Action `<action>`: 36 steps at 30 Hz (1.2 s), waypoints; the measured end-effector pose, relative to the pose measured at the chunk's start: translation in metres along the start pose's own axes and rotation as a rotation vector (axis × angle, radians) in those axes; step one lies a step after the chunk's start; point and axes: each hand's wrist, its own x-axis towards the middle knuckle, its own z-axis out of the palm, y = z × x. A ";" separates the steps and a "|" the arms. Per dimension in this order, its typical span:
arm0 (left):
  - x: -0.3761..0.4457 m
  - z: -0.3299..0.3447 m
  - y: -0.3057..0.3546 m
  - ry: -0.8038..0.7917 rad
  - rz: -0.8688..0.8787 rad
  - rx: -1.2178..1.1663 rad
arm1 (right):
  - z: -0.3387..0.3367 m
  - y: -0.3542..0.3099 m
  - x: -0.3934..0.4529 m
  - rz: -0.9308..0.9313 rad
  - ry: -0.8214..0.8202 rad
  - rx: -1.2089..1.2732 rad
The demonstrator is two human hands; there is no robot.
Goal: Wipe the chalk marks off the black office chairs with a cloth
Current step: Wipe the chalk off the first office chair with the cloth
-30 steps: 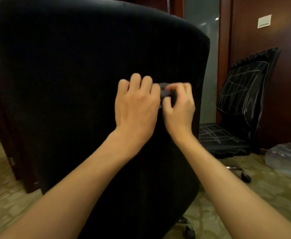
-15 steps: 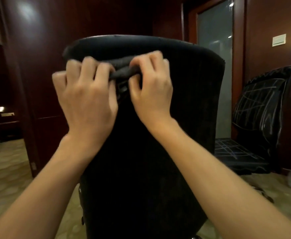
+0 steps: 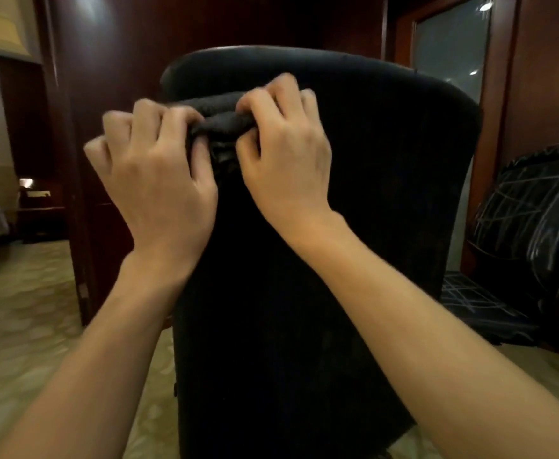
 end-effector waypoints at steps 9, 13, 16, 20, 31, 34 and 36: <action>-0.220 -0.010 -0.046 -0.324 0.046 -0.137 | -0.005 0.000 -0.217 -0.023 -0.433 -0.017; -0.194 -0.010 -0.058 -0.202 -0.106 -0.189 | 0.000 -0.023 -0.187 -0.015 -0.405 0.008; -0.172 -0.011 -0.068 -0.191 -0.352 -0.317 | 0.015 -0.046 -0.148 -0.038 -0.393 0.020; -0.166 -0.010 -0.072 -0.233 -0.471 -0.391 | 0.027 -0.054 -0.151 0.012 -0.402 -0.004; -0.177 -0.018 -0.083 -0.342 -0.407 -0.534 | 0.014 -0.057 -0.193 0.166 -0.408 0.049; -0.183 -0.025 -0.072 -0.371 -0.350 -0.566 | 0.003 -0.055 -0.208 0.228 -0.387 0.064; -0.192 -0.030 -0.066 -0.412 -0.264 -0.558 | -0.008 -0.050 -0.223 0.279 -0.381 0.082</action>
